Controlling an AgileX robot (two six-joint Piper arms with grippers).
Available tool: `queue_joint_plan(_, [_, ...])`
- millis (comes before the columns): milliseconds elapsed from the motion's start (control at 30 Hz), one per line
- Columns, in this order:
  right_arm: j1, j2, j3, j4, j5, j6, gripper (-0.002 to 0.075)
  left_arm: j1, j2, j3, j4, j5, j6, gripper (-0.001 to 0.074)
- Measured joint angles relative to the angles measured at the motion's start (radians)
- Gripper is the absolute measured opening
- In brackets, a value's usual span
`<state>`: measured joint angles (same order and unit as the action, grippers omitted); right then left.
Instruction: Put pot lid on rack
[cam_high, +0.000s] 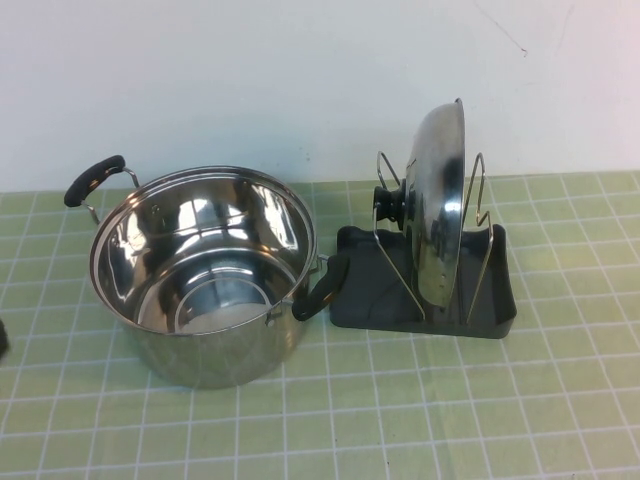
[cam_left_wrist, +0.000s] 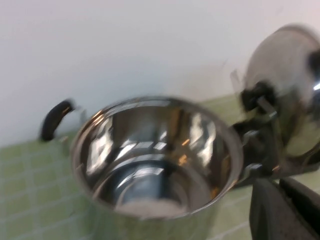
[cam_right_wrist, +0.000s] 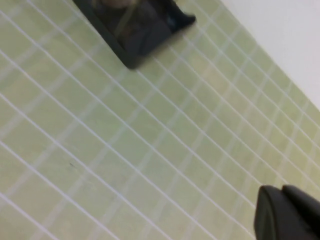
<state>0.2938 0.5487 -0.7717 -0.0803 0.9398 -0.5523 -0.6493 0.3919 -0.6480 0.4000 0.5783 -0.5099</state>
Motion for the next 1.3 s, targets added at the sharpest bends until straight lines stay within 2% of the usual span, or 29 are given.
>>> queue_joint_plan(200, [0.0, -0.252, 0.282, 0.192, -0.171, -0.018, -0.0001, 0.0, -0.174, 0.285, -0.015, -0.349, 0.0, -0.0001])
queue_joint_plan(400, [0.0, -0.416, 0.384, 0.237, -0.191, -0.035, -0.0001, 0.0, -0.226, 0.446, -0.013, -0.497, 0.0, -0.0001])
queue_joint_plan(1167, [0.0, -0.445, 0.385, 0.27, -0.212, -0.035, -0.0001, 0.0, -0.228, 0.491, -0.012, -0.481, 0.0, -0.0001])
queue_joint_plan(1300, [0.0, -0.445, 0.385, 0.27, -0.212, -0.037, -0.0001, 0.083, -0.26, 0.495, -0.028, -0.442, -0.007, -0.0001])
